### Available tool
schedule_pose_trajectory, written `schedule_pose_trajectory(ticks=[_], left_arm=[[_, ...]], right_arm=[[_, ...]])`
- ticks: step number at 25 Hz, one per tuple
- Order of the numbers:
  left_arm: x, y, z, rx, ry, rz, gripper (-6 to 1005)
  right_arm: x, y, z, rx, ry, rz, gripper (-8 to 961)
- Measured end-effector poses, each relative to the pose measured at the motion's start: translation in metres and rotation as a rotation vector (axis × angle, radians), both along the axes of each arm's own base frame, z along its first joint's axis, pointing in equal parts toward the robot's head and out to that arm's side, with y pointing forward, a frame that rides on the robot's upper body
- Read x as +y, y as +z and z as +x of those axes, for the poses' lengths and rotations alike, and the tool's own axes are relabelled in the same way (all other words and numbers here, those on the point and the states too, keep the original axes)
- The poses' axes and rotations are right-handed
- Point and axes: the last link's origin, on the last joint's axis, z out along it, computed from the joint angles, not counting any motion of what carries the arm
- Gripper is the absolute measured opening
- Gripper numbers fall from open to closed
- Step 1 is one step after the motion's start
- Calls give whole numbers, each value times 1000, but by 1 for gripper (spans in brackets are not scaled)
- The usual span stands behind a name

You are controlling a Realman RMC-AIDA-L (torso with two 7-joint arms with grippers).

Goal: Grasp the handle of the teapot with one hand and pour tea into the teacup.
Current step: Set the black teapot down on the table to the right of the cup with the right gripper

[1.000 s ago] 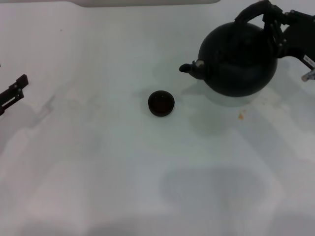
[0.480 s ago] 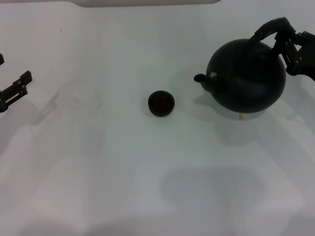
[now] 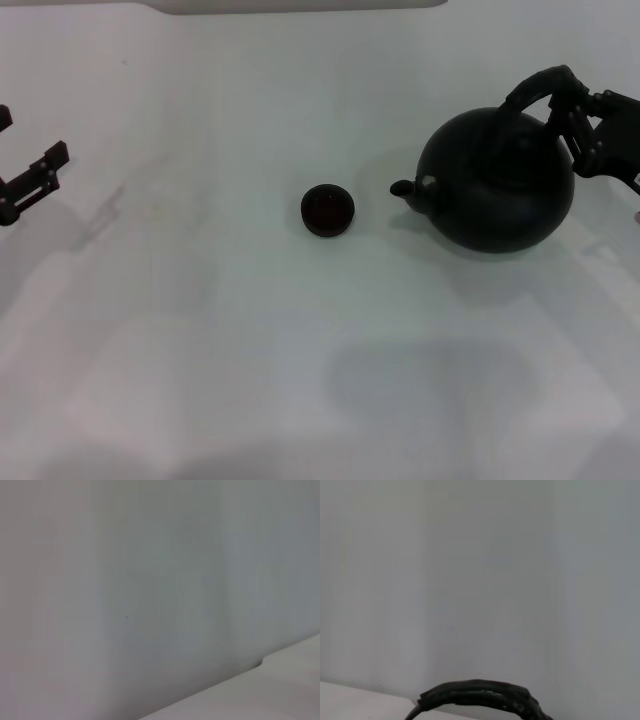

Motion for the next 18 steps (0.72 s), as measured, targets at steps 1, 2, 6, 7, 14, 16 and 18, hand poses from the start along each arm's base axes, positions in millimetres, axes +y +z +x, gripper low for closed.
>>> schedule_pose_trajectory(ticks=[1, 2, 6, 7, 14, 16, 18], left_arm=[[0, 0, 0, 0, 0, 0, 773], [0, 0, 0, 0, 0, 0, 773], [0, 0, 0, -1, 0, 0, 773], [0, 0, 0, -1, 0, 0, 773], [0, -1, 0, -1, 0, 0, 773], [0, -1, 0, -1, 0, 0, 773], [0, -1, 0, -1, 0, -1, 773]], right_arm=[[0, 0, 1, -5, 1, 0, 107], [0, -1, 1, -10, 1, 0, 107], [1, -3, 3, -28, 2, -2, 107], [1, -3, 3, -30, 2, -3, 107], [2, -6, 8, -46, -7, -6, 107], [1, -6, 9, -47, -7, -1, 108], [1, -4, 10, -44, -9, 6, 108]])
